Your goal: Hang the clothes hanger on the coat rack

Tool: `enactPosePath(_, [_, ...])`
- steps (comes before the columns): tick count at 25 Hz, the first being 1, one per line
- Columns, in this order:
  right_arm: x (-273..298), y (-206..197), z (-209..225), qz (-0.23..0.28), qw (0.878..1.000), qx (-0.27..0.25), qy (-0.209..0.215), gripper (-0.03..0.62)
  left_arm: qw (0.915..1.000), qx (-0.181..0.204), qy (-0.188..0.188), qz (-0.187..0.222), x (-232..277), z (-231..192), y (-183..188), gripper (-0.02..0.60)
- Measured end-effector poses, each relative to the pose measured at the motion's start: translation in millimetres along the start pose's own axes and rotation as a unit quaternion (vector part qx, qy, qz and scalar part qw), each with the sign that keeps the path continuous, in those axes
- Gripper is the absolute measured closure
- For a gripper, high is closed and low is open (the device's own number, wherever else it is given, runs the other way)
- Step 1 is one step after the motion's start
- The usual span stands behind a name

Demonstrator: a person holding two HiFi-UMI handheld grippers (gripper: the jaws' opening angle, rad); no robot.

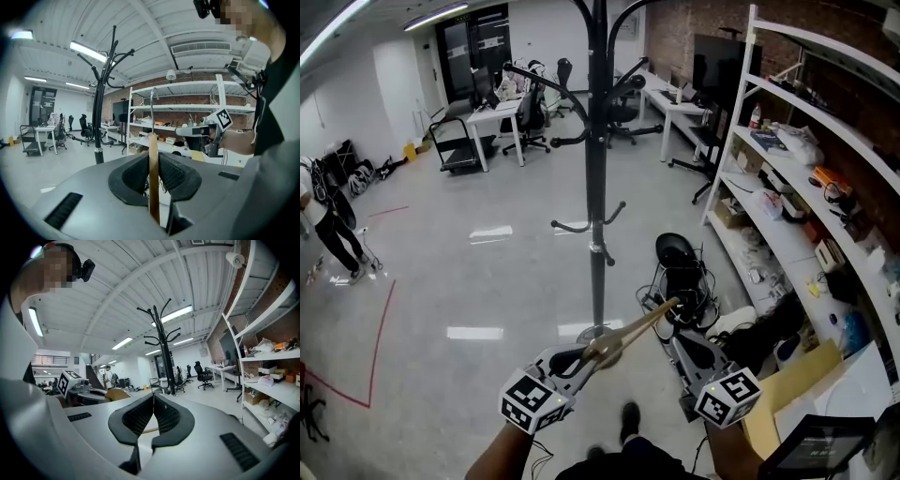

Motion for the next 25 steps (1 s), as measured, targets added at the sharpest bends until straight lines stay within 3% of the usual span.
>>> enactPosePath(9, [63.8,41.1,77.5,0.006,0.999,-0.008,0.03,0.588,0.9997,-0.015,-0.021,0.003,73.8,-63.6,30.3,0.531])
enactPosePath(13, [80.1,67.1,107.4,0.032,0.998,0.007,0.052,0.588,0.9996,-0.009,-0.023,-0.009,102.0,-84.9,37.5,0.531])
enactPosePath(16, [94.3,75.7,124.3,0.024,0.998,-0.013,0.053,0.588,0.9993,-0.006,-0.028,-0.025,119.9,-96.7,36.0,0.531])
enactPosePath(21, [117.9,74.7,137.7,0.002,0.999,0.012,0.053,0.588,0.9965,-0.006,-0.062,-0.055,141.3,-117.7,18.9,0.531])
enactPosePath(25, [136.8,79.6,137.9,-0.011,0.999,0.012,0.047,0.588,0.9944,-0.014,-0.088,-0.056,153.5,-141.0,6.5,0.531])
Point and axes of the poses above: the fingertips, and each gripper's own axes: x forward along the fingers, z to its right, y out of its top, the point moved 8 cm from there along -x, backward along the fingers, and after that the axes turned 15 degrees about -z, right-handed, at the moved point
